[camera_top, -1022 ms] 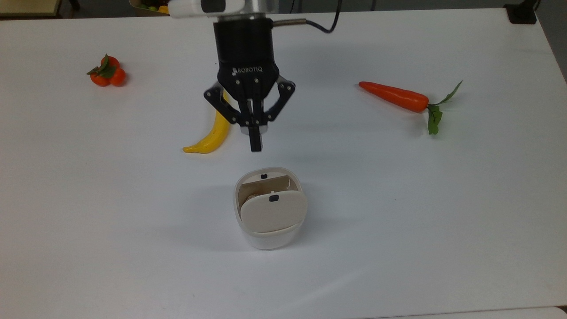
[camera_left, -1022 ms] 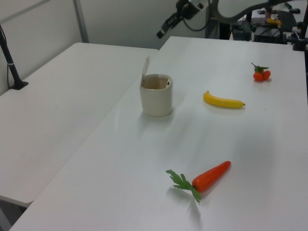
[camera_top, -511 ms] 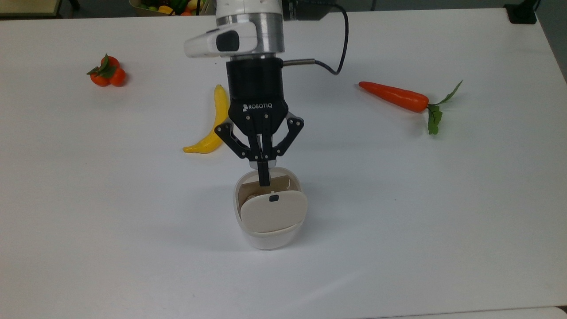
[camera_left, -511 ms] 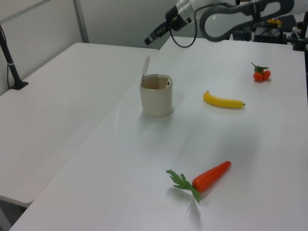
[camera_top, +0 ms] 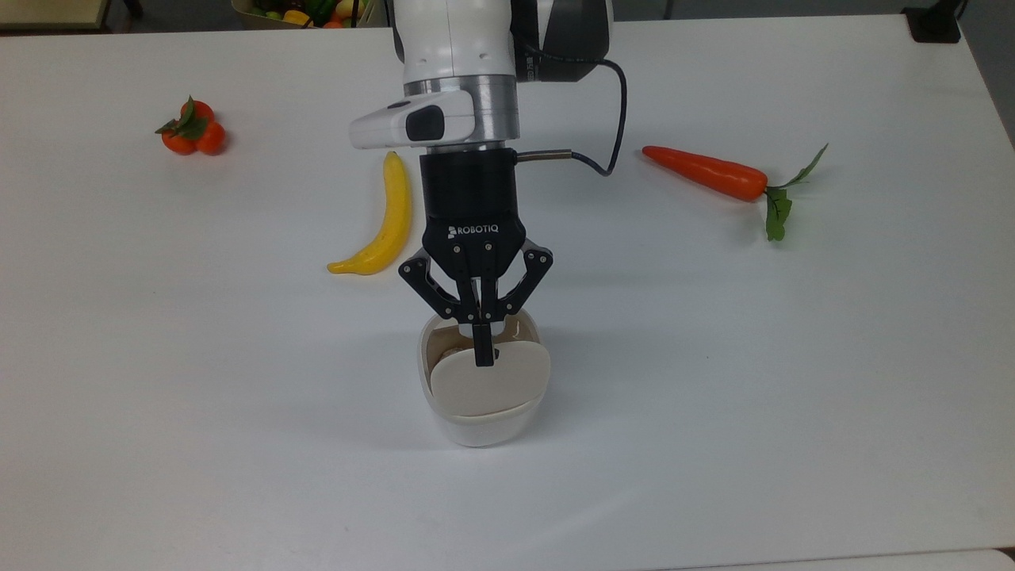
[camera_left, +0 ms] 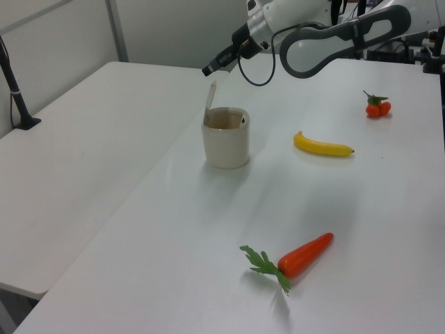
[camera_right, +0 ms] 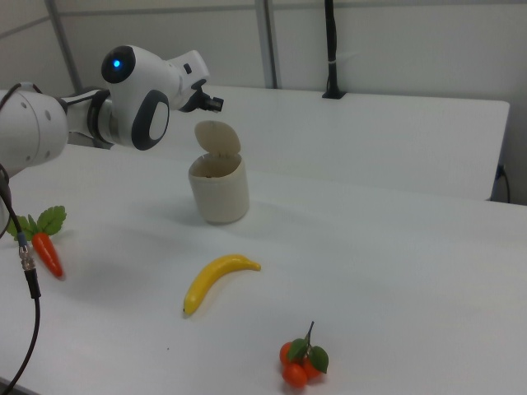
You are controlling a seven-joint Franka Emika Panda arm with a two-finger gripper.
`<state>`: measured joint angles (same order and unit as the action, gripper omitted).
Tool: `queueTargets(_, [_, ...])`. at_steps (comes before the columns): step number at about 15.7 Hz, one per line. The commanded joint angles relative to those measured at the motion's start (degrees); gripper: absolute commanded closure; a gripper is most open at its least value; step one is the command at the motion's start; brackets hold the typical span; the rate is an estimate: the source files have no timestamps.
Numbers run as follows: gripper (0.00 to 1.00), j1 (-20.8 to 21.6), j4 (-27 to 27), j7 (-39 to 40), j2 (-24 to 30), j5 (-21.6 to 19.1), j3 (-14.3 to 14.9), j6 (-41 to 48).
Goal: Close garbage bin
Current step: 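Lower the gripper fingertips against the upright lid edge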
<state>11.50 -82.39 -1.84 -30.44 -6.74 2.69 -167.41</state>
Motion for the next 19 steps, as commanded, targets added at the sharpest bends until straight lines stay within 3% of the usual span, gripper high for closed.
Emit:
queueTargets(1, [1.0, 0.4, 1.1, -0.5, -1.2, 0.5, 0.2, -0.9])
queueTargets(8, [1.0, 0.0, -1.4, -0.5, 0.1, 2.2, 0.2, -0.5])
queueTargets(15, [1.0, 0.0, -7.2, -0.6, 3.6, 2.7, 0.2, 0.2])
queueTargets(19, [1.0, -0.3, -9.4, -0.5, 6.4, 2.7, 0.2, 4.3])
